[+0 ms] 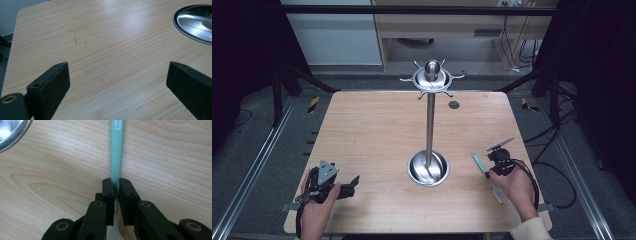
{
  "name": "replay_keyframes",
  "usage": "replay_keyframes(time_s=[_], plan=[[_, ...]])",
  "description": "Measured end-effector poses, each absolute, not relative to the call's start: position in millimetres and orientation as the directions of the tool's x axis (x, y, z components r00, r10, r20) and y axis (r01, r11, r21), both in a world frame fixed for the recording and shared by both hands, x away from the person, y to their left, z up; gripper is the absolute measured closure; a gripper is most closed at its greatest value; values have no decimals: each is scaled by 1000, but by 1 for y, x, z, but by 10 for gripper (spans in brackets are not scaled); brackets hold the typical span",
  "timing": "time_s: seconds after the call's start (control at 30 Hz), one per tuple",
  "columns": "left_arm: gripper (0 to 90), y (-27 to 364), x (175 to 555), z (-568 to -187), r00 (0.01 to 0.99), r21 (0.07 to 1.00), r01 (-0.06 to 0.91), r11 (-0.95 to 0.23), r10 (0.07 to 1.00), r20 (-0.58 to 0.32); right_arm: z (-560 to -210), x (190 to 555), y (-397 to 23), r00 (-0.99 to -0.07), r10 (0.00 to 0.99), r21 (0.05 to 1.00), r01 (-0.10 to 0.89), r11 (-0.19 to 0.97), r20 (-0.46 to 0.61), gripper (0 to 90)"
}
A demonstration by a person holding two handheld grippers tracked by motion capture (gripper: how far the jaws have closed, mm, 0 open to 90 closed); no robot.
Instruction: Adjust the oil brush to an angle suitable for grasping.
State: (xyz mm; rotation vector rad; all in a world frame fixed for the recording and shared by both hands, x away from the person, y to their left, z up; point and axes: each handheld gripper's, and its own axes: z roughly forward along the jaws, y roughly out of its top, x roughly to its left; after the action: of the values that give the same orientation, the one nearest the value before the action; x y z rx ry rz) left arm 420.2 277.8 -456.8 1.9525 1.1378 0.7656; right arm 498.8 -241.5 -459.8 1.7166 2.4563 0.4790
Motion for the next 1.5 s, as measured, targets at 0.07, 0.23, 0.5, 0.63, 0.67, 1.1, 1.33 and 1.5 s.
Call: replay_keyframes(time_s=[0.07,0.23,0.5,0.63,0.67,1.1,1.33,1.5], plan=[[46,278,420,-457,429,826,454,-335,895,127,-461,499,-242,-356,930,313,897,312,92,833],[46,278,420,-457,430,825,454,-336,894,128,-464,498,-242,-360,928,301,899,319,93,833],[46,277,420,-457,429,826,453,-335,894,127,-463,499,-240,-376,923,290,895,340,80,833],[46,277,420,-457,429,826,452,-336,894,128,-463,499,-239,-375,924,282,898,339,81,833],[46,277,420,-457,429,826,452,-336,894,129,-463,499,-239,-375,923,280,898,340,80,833],[46,276,420,-458,437,820,457,-345,890,131,-463,504,-235,-377,923,244,905,349,77,809],[45,275,420,-458,439,818,457,-349,888,133,-463,509,-231,-374,925,187,915,356,68,772],[46,275,420,-458,443,816,459,-352,887,133,-466,510,-230,-373,926,159,919,360,62,774]])
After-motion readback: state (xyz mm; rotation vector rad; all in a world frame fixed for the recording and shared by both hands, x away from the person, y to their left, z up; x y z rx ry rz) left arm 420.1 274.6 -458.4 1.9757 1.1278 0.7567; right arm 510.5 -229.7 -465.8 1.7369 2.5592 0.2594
